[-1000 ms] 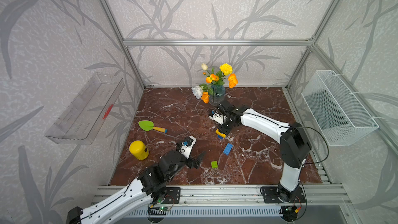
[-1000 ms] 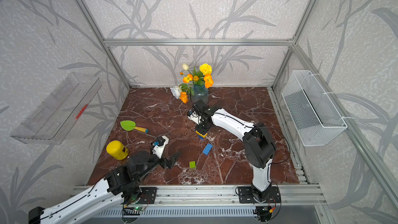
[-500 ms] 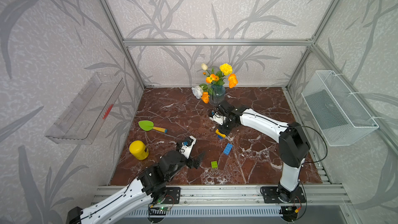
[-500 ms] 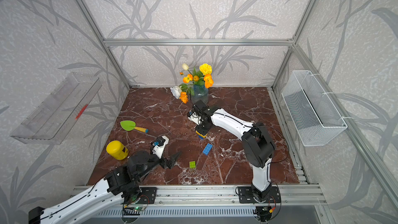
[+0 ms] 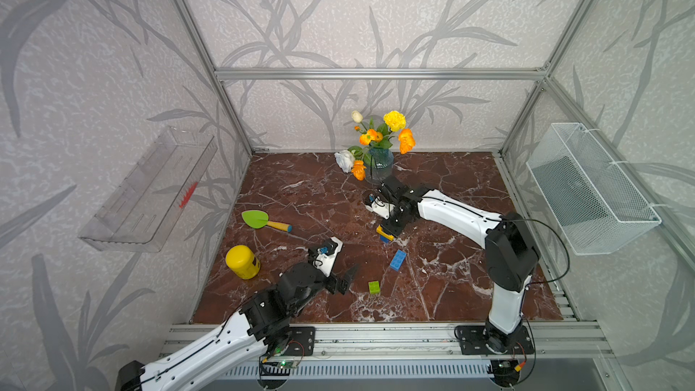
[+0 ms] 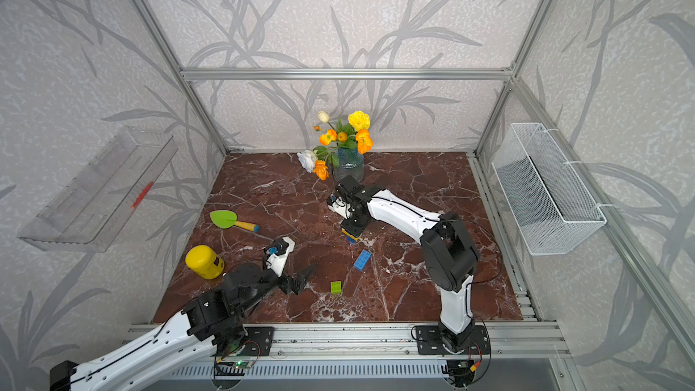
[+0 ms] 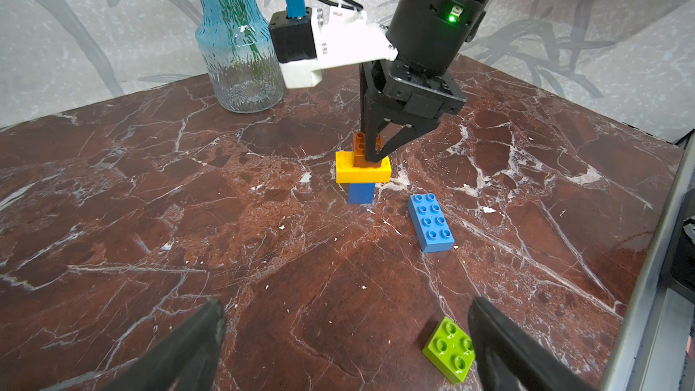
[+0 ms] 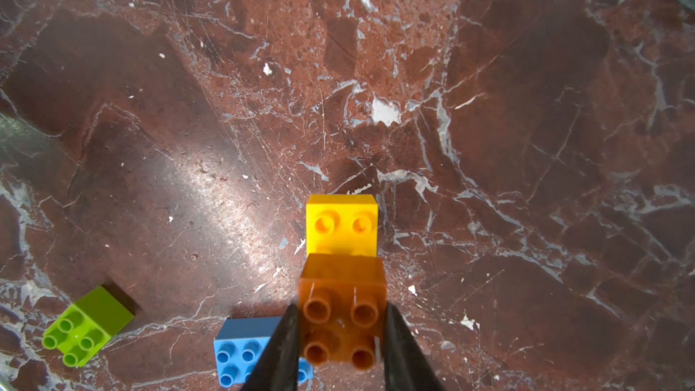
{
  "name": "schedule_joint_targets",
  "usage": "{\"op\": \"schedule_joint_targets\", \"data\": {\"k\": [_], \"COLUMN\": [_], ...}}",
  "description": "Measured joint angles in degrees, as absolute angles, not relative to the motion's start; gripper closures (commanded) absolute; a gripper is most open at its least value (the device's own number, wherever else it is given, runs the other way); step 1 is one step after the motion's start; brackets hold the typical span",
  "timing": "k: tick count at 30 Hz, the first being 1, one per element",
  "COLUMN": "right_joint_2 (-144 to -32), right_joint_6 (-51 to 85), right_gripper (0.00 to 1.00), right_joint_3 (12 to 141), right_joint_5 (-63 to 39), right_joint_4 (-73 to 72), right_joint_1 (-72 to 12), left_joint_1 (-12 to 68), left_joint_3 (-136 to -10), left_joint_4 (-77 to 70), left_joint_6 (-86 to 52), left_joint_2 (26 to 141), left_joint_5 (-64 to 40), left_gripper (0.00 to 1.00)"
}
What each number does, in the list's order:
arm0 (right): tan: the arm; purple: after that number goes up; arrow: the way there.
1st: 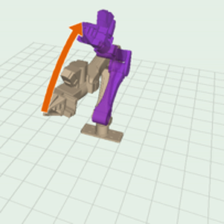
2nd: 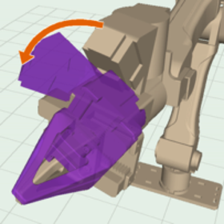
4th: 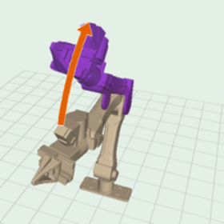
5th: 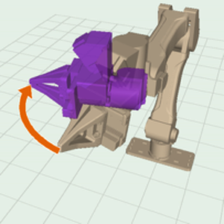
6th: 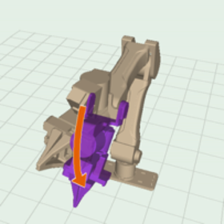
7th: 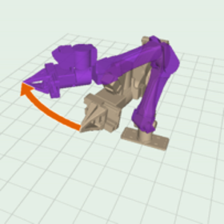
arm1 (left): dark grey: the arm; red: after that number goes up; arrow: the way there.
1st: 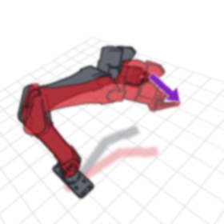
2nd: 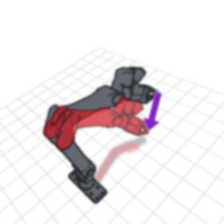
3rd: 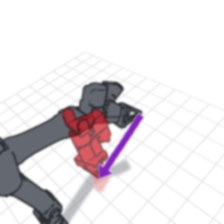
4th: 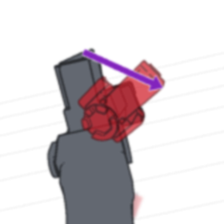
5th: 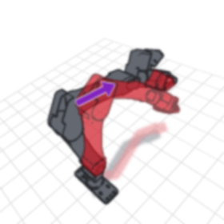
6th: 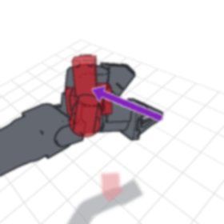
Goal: Assemble the letter f with lego
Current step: Assemble the lego brick with the lego brick.
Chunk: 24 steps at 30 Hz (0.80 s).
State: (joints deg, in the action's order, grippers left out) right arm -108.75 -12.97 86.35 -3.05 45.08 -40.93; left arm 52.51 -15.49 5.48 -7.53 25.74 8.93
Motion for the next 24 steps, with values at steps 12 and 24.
{"op": "schedule_joint_targets", "data": {"k": [12,24], "right_joint_2": [-109.93,-112.18], "right_joint_6": [-12.97,-12.97], "right_gripper": [0.8,0.8], "right_joint_3": [87.55,90.76], "right_joint_5": [-3.09,-3.14], "right_joint_4": [45.3,48.27], "right_joint_1": [-40.93,-40.93], "left_joint_1": [52.51,52.51], "left_joint_3": [-15.49,-15.49], "left_joint_4": [5.1,5.08], "left_joint_6": [-7.55,-7.55], "left_joint_2": [25.74,25.74], "left_joint_5": [8.93,8.93], "left_gripper": [0.01,0.01]}}
